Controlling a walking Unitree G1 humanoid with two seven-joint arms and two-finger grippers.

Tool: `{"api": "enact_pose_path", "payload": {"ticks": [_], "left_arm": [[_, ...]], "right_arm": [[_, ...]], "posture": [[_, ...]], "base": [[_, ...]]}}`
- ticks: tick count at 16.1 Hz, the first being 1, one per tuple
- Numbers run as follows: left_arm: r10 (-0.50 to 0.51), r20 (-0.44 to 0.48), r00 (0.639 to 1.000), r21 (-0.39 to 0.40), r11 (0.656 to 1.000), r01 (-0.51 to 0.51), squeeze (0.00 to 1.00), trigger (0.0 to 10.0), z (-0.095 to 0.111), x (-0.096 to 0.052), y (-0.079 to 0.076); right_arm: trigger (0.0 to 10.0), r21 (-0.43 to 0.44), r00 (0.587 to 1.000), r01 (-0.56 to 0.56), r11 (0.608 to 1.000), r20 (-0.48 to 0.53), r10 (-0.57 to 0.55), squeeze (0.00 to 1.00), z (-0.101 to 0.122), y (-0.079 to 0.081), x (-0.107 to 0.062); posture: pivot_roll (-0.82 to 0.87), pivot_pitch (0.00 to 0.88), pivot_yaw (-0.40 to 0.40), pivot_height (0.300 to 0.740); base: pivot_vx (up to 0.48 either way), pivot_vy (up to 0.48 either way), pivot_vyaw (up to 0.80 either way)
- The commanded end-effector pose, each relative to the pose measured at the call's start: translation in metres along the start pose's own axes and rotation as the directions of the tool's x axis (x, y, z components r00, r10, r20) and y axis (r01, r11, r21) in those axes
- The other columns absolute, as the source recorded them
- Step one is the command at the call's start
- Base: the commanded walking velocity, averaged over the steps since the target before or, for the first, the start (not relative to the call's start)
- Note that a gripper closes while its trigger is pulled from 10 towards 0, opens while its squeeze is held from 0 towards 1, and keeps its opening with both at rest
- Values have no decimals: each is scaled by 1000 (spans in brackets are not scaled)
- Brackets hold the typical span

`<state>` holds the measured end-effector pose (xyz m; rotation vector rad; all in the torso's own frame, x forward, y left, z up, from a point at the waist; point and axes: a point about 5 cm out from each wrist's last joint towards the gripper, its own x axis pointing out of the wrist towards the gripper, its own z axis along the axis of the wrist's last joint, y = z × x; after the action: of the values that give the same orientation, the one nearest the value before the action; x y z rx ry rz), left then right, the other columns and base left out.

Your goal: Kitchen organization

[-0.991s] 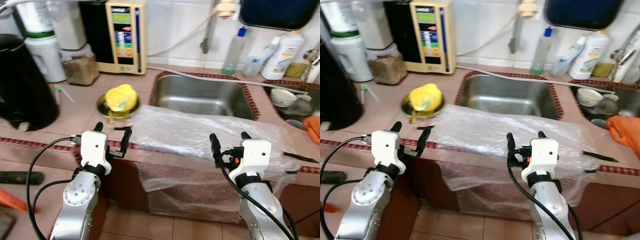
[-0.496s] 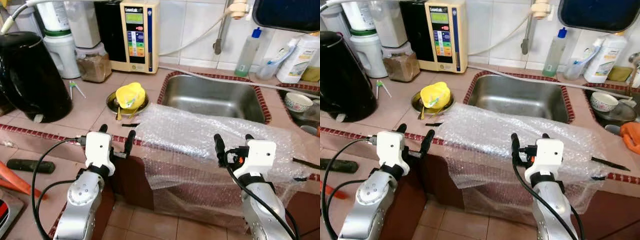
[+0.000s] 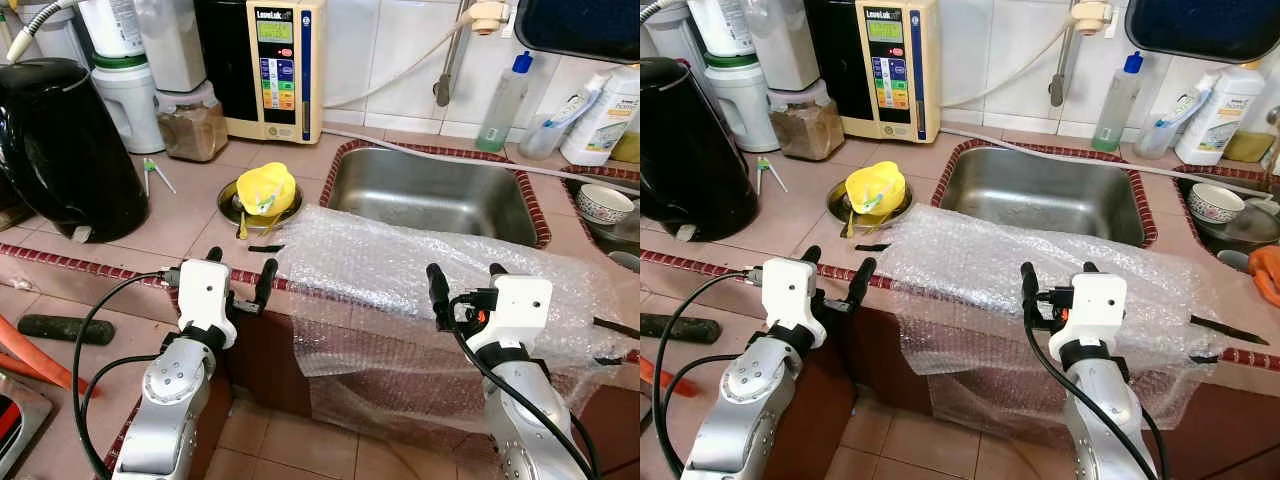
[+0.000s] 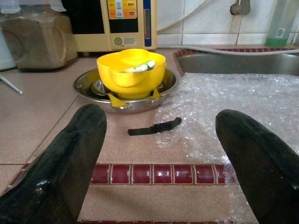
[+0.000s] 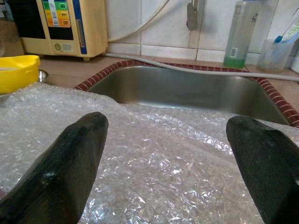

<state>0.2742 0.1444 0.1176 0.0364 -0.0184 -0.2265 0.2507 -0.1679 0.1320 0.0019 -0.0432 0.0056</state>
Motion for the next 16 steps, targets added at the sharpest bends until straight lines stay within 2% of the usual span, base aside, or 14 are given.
{"api": "enact_pose_path", "payload": {"ticks": [1, 2, 6, 16], "left_arm": [[-8, -18, 1000, -3, 1000, 8, 0, 10000, -2, 1, 1], [-8, -19, 1000, -2, 1000, 8, 0, 10000, -2, 0, 1], [-5, -25, 1000, 4, 1000, 5, 0, 10000, -3, 1, 4], [-2, -31, 1000, 15, 1000, 2, 0, 10000, -3, -1, 7]], "right_arm": [[10000, -10, 1000, 11, 1000, 15, -11, 0, 4, -2, 0], [10000, -9, 1000, 10, 1000, 16, -10, 0, 4, -1, -1], [10000, -6, 1000, 7, 1000, 16, -7, 0, 3, 1, 0], [10000, -10, 1000, -21, 1000, 21, 21, 0, 3, 8, -1]], "posture": [[1, 0, -1, 740], [3, 0, 1, 740], [9, 0, 6, 740], [16, 0, 11, 740]], "base": [[0, -480, 0], [0, -480, 0], [0, 0, 0], [0, -469, 0]]}}
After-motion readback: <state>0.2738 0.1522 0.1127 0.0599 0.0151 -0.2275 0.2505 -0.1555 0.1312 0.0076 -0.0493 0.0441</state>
